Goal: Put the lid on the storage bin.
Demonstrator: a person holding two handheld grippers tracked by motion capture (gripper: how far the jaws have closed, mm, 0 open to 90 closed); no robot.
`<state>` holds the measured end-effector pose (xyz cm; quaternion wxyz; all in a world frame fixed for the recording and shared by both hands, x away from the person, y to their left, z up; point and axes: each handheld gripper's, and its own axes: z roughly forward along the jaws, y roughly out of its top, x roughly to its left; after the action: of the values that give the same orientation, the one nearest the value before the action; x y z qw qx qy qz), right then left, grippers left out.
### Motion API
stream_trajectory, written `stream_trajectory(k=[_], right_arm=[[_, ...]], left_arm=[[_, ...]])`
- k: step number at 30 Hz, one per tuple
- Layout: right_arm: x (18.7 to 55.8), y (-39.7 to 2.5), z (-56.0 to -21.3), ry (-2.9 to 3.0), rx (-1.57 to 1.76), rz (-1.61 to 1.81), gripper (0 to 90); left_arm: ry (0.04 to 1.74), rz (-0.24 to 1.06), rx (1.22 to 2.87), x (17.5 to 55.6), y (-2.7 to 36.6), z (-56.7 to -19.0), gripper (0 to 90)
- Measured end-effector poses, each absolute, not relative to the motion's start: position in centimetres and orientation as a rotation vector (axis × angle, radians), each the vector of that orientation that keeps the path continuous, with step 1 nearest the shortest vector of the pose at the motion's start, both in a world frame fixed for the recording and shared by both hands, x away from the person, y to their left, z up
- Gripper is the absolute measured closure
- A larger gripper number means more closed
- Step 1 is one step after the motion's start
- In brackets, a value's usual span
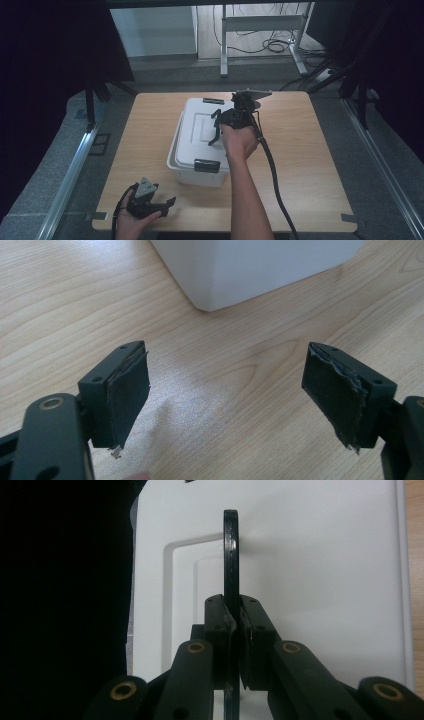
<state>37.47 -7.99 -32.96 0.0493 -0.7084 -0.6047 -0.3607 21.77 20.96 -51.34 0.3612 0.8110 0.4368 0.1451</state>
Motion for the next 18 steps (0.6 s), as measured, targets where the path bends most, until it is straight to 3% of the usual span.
stream_trajectory(k=[18], right_arm=[[37.5,-5.8,-35.0,-1.770,-2.198,-1.091,84.8]], left_arm=[[1.124,0.374,2.091,21.9,21.1,-51.3,19.2]])
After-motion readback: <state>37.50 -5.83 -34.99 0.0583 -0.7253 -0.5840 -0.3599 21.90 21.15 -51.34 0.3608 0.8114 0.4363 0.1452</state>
